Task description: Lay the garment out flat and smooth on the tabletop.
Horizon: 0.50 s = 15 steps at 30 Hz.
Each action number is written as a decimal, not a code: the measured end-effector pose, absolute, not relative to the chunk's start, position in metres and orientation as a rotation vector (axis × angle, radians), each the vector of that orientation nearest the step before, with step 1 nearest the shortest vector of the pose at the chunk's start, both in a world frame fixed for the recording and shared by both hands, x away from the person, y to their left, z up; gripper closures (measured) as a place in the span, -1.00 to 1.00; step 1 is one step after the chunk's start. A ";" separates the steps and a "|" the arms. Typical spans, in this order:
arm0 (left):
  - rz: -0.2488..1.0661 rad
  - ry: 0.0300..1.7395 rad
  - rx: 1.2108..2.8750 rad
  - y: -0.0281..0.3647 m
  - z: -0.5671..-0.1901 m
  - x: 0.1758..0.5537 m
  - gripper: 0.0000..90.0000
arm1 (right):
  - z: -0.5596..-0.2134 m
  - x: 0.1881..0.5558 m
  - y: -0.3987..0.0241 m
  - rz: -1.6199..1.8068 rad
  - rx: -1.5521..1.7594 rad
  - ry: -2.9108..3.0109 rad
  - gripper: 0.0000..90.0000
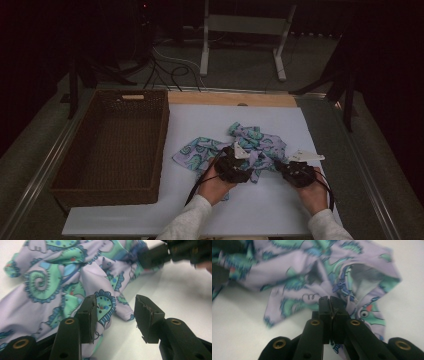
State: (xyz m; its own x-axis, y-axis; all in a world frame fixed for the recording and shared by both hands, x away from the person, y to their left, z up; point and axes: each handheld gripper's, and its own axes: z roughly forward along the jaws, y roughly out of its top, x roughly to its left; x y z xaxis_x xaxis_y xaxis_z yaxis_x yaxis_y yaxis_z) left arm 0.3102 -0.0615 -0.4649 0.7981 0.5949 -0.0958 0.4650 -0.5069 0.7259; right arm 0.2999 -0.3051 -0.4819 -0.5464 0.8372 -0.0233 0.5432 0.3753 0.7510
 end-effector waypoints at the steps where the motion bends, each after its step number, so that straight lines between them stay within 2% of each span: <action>1: 0.211 0.779 2.195 -0.061 -0.465 0.310 0.19 | -0.480 0.300 -0.308 1.001 1.216 2.224 0.96; 7: 0.216 0.780 2.207 -0.062 -0.466 0.312 0.18 | -0.473 0.304 -0.322 0.954 1.234 2.148 0.96; 15: 0.266 0.851 2.159 -0.034 -0.458 0.321 0.09 | -0.477 0.312 -0.359 0.820 1.389 2.037 0.96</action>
